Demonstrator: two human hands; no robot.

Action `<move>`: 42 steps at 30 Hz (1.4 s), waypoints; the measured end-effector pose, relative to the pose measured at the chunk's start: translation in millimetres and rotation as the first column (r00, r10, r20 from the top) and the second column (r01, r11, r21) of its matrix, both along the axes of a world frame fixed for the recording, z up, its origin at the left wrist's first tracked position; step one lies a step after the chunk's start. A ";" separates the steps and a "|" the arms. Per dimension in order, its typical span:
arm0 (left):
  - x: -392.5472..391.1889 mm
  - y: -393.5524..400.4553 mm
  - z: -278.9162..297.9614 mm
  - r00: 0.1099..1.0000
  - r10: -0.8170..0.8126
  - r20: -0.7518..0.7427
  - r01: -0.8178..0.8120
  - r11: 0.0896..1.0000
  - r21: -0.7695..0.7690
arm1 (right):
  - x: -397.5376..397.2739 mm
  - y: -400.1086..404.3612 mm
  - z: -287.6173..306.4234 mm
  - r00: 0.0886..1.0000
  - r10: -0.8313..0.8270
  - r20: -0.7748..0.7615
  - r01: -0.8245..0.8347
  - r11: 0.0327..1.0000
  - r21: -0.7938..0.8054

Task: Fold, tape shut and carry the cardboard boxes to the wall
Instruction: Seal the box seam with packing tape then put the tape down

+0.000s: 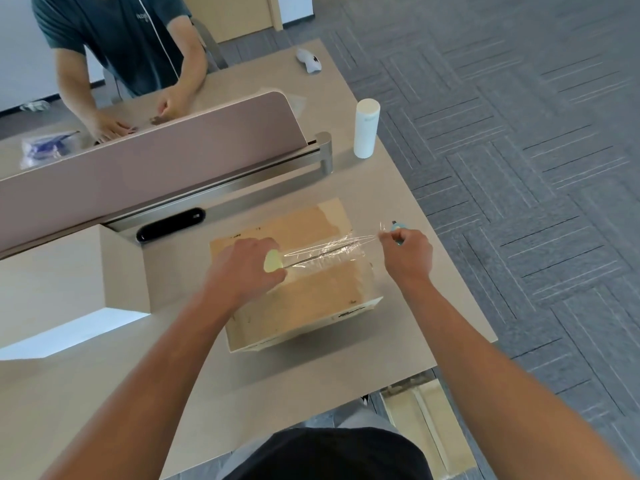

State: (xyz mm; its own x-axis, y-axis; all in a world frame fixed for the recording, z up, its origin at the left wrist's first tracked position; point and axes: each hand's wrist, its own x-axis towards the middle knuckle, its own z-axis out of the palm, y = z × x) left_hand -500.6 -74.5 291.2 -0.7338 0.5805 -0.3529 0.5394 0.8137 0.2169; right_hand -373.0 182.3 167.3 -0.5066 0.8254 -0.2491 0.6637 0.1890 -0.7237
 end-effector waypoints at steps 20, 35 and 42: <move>-16.7 25.2 -20.4 0.999 -0.025 -0.025 0.020 0.985 -0.169 | -6.5 7.0 -17.3 0.993 0.065 0.099 -0.058 0.995 -0.075; -15.8 21.2 -21.5 0.999 -0.025 -0.024 0.023 0.997 -0.076 | -11.6 -4.3 -29.3 0.990 0.067 0.126 -0.044 0.983 -0.178; -19.3 17.3 -24.7 1.000 -0.013 0.009 0.013 1.000 -0.024 | -17.6 -7.7 -37.1 0.986 0.084 0.147 -0.039 0.957 -0.288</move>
State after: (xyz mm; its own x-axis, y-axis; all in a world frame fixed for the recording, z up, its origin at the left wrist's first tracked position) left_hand -519.9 -57.1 266.5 -0.7234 0.5808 -0.3734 0.5479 0.8119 0.2016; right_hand -390.6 174.6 130.2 -0.4904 0.6778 -0.5478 0.7662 0.0358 -0.6416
